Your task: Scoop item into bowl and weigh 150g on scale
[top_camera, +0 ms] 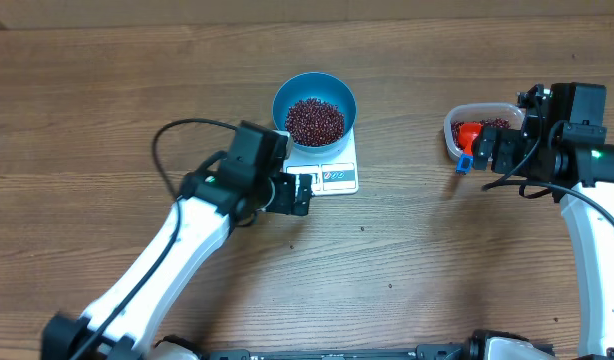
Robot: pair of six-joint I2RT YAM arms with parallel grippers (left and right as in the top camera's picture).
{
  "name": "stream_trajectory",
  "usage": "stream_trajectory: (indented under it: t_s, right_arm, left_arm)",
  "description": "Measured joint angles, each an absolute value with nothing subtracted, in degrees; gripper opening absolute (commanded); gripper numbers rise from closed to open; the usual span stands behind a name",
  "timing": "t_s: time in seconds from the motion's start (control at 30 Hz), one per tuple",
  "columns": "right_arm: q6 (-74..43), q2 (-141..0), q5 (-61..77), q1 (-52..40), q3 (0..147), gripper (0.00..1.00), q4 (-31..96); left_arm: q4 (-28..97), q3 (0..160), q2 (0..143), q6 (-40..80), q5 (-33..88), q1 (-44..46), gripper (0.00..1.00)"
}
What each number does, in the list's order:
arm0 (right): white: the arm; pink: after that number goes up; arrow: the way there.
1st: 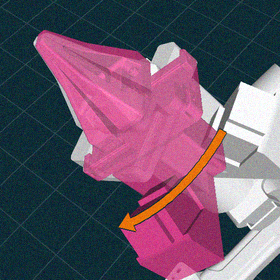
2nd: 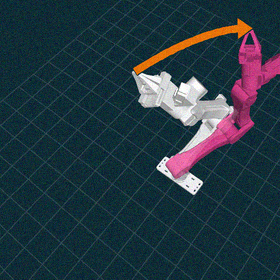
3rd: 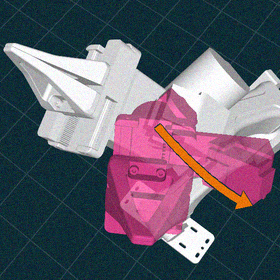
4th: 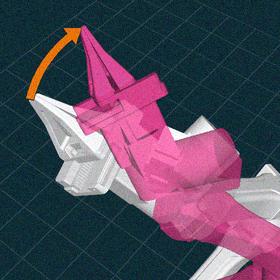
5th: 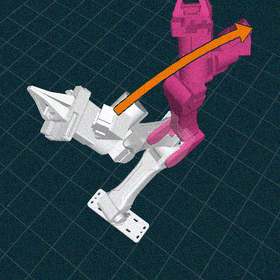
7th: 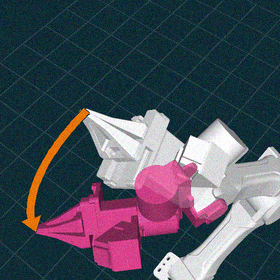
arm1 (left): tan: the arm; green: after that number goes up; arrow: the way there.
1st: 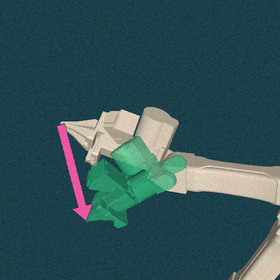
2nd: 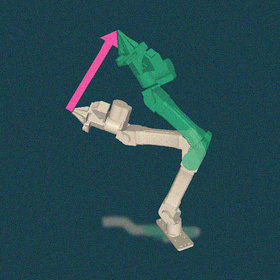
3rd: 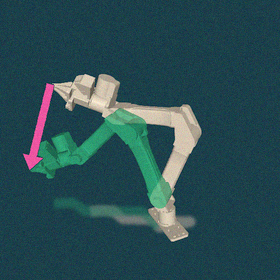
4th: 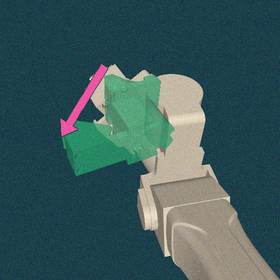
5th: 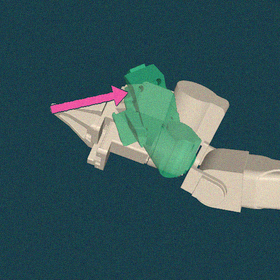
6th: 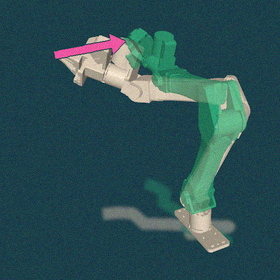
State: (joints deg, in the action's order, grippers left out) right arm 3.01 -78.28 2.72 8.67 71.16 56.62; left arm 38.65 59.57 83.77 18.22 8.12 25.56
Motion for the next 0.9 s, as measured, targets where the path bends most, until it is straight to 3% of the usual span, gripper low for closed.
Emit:
stream_trajectory:
  t_s: [0.17, 0.9]
  right_arm:
    - [3.0, -78.3, 2.7, 8.6, 71.2, 1.00, 56.6]
    - [3.0, -78.3, 2.7, 8.6, 71.2, 1.00, 56.6]
  left_arm:
    - [33.9, 59.5, 92.6, 22.6, 7.7, 29.2, 1.00]
    - [34.7, 59.5, 92.9, 24.1, 4.9, 29.5, 0.99]
